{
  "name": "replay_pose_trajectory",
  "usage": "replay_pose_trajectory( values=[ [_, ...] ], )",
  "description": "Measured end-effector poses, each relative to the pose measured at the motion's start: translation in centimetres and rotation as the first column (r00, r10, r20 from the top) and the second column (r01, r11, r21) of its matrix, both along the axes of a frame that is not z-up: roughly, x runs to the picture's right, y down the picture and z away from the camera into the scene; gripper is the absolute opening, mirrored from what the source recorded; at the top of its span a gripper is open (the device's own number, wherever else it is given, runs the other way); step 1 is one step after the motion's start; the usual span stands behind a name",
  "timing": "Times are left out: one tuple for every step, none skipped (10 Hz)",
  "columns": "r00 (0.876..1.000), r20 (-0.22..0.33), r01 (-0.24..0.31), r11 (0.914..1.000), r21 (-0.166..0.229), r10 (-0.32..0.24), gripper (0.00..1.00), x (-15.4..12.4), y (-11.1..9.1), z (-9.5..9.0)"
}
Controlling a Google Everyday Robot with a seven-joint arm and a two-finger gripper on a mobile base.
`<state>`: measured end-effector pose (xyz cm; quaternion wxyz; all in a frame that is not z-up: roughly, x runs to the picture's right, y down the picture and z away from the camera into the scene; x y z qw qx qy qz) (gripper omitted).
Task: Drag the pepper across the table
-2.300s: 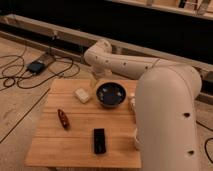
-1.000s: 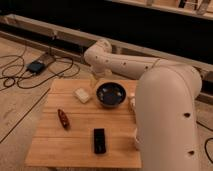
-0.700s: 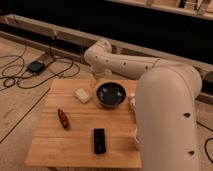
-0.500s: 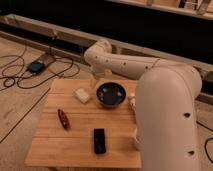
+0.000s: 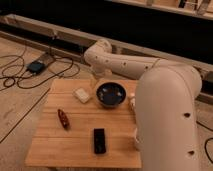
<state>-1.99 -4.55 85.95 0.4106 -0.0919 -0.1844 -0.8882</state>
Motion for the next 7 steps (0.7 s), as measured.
replay_pose_trajectory(
  values=[
    [1.000,0.000,0.000,1.0000,0.000,0.000,0.80,0.00,0.00,0.00],
    [1.000,0.000,0.000,1.0000,0.000,0.000,0.80,0.01,0.00,0.00],
    [1.000,0.000,0.000,1.0000,0.000,0.000,0.80,0.00,0.01,0.01],
    [1.000,0.000,0.000,1.0000,0.000,0.000,0.80,0.00,0.00,0.00],
    [1.000,0.000,0.000,1.0000,0.001,0.000,0.80,-0.02,-0.05,0.00],
    [1.000,-0.002,0.002,1.0000,0.000,-0.002,0.80,-0.04,-0.06,0.02],
    [1.000,-0.003,0.010,0.9999,-0.003,-0.010,0.80,-0.37,-0.09,-0.01]
  ],
)
